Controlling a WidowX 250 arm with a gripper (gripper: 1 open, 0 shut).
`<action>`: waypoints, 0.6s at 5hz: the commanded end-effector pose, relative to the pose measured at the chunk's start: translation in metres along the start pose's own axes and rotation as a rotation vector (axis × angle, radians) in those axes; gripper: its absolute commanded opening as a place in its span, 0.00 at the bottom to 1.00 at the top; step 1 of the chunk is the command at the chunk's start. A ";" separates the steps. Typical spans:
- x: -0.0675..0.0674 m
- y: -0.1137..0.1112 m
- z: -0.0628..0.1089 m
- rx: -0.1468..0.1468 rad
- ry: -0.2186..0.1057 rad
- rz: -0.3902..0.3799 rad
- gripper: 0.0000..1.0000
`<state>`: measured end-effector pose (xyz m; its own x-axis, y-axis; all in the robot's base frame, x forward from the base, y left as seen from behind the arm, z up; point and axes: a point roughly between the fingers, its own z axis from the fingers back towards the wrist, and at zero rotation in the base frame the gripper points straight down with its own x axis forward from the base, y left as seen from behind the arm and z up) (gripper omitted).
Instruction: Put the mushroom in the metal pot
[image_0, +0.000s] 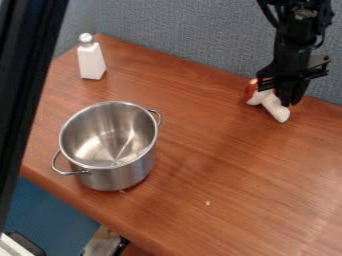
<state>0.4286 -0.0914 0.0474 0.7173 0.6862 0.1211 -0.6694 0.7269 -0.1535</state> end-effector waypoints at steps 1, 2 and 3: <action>0.015 0.001 0.039 -0.102 -0.109 0.027 1.00; 0.016 0.008 0.034 -0.125 -0.147 0.057 1.00; 0.012 0.007 0.032 -0.129 -0.156 0.127 1.00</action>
<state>0.4218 -0.0756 0.0447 0.5972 0.7774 0.1974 -0.7412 0.6289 -0.2347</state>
